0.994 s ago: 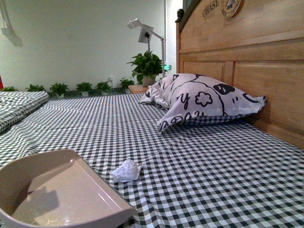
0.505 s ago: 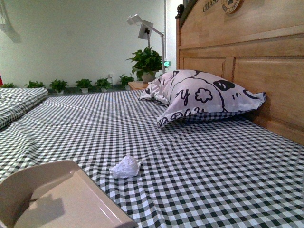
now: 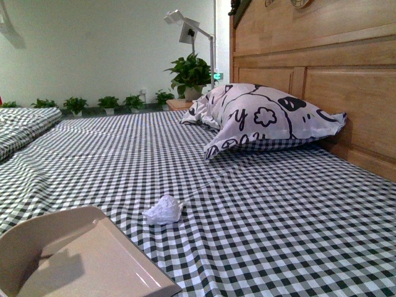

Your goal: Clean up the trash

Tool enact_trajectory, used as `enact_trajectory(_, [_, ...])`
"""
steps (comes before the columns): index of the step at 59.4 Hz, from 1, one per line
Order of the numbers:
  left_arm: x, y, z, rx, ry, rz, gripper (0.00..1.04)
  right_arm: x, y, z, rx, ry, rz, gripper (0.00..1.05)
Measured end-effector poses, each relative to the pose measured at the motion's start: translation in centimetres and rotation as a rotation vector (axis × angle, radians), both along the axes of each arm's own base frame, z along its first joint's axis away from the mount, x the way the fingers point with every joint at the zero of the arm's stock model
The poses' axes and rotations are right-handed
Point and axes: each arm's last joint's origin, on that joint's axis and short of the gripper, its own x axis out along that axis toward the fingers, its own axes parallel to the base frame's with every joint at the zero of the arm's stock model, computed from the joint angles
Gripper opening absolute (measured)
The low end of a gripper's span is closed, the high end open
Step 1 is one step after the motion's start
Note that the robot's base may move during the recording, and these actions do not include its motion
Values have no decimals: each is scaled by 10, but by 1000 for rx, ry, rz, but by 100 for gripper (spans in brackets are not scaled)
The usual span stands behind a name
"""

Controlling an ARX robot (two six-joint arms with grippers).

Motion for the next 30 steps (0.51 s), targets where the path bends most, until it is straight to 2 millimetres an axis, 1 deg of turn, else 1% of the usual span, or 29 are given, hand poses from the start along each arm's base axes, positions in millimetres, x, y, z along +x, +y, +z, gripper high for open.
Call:
enact_trajectory(3, [0, 0, 0, 0, 0, 0, 27, 13, 6, -5, -21, -1, 18, 18])
enact_trajectory(5, [0, 0, 0, 0, 0, -1, 27, 27, 12, -9, -43, -1, 42, 18])
enact_trajectory(7, [0, 0, 0, 1, 0, -1, 27, 46, 22, -21, -60, 30, 78, 18])
enact_trajectory(12, [0, 0, 0, 1, 0, -1, 27, 78, 40, -46, -145, 88, 121, 18])
enact_trajectory(18, [0, 0, 0, 1, 0, -2, 27, 104, 57, -62, -188, 132, 148, 18])
enact_trajectory(25, [0, 0, 0, 1, 0, -2, 27, 131, 74, -79, -225, 179, 172, 18])
enact_trajectory(30, [0, 0, 0, 2, -1, -2, 27, 144, 84, -90, -243, 201, 183, 18])
